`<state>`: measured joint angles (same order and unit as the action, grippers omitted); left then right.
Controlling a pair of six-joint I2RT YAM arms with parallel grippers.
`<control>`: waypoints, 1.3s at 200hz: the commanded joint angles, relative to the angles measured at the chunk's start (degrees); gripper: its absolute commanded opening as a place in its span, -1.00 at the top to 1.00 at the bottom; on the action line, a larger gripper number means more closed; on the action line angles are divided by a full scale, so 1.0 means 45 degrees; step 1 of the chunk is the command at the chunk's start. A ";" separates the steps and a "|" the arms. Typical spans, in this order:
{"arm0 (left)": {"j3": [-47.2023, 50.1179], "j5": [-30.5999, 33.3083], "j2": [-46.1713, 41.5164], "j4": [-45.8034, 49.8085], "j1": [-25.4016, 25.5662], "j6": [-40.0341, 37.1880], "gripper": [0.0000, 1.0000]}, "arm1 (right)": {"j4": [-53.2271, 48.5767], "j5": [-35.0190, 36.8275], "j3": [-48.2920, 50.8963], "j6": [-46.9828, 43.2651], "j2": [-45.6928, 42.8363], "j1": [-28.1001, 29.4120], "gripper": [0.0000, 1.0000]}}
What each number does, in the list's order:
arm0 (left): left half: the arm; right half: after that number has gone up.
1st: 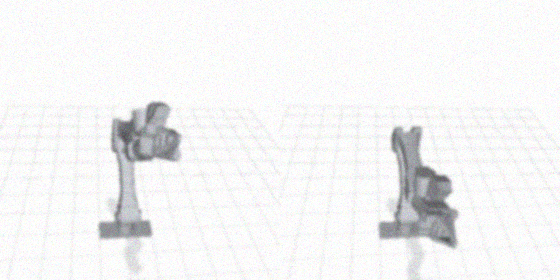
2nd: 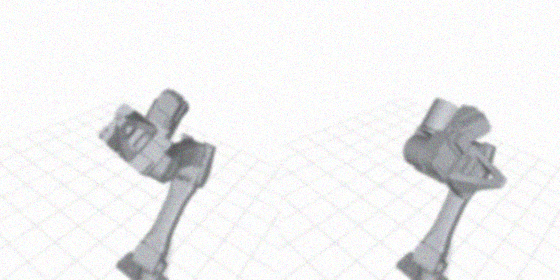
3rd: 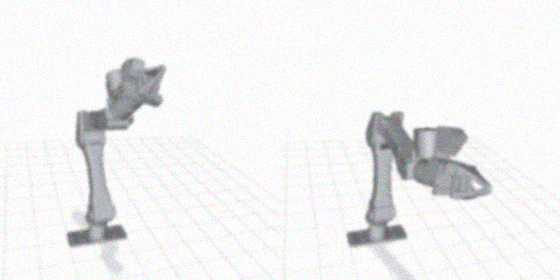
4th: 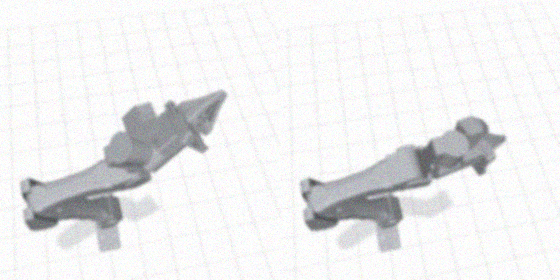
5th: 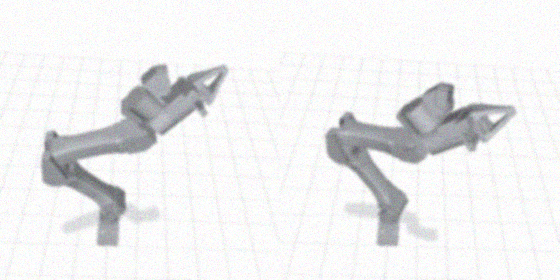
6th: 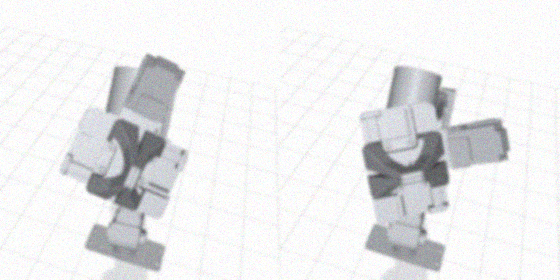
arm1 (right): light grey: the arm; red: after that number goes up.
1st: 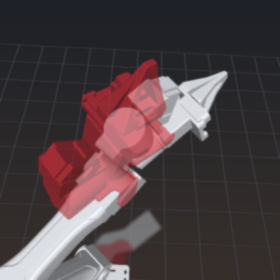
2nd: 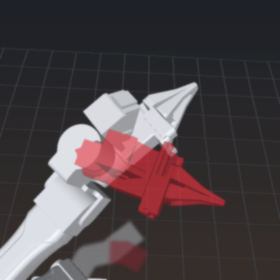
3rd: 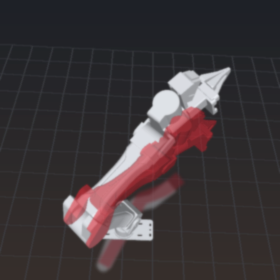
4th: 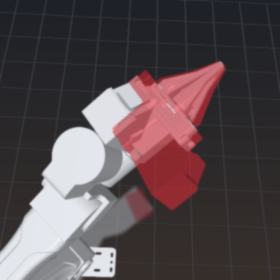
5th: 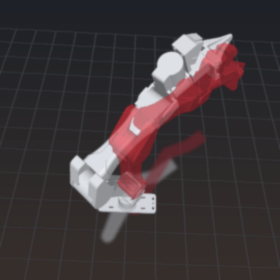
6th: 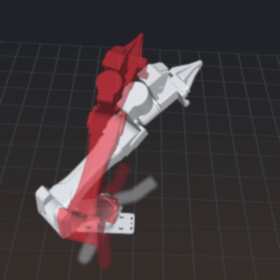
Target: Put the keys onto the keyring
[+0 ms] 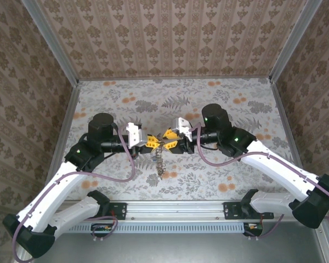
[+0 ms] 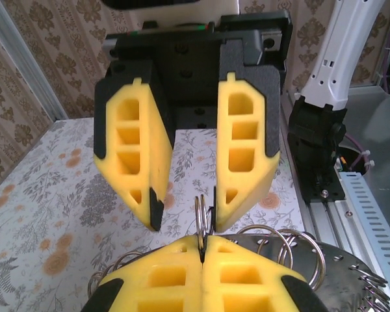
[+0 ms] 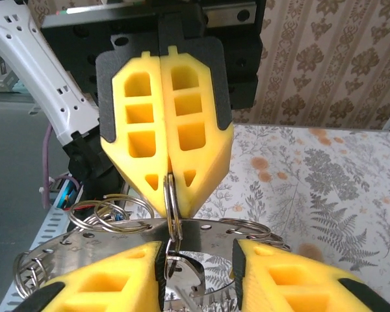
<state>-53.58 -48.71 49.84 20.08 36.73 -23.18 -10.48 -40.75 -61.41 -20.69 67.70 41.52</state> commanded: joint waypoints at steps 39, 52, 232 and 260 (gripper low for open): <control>-0.0117 -0.0478 0.0158 -0.0496 0.0055 -0.0092 1.00 | 0.0459 -0.0475 -0.0294 0.0081 0.0092 0.0012 0.33; -0.0130 -0.0413 0.0241 -0.0370 0.0060 -0.0129 1.00 | 0.0479 -0.0514 -0.0318 0.0032 0.0127 0.0012 0.34; -0.0672 0.5983 -0.0196 0.0036 0.0074 0.3542 1.00 | -0.1283 0.4061 0.0735 -0.2534 -0.1932 0.1663 0.26; -0.0654 0.6809 -0.0291 -0.0172 0.0075 0.4878 1.00 | -0.0336 0.5391 0.1367 -0.1589 -0.1732 0.2561 0.18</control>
<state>-53.91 -22.87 50.13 23.33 36.73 -9.10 -14.70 -23.68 -57.98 -30.92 59.29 50.41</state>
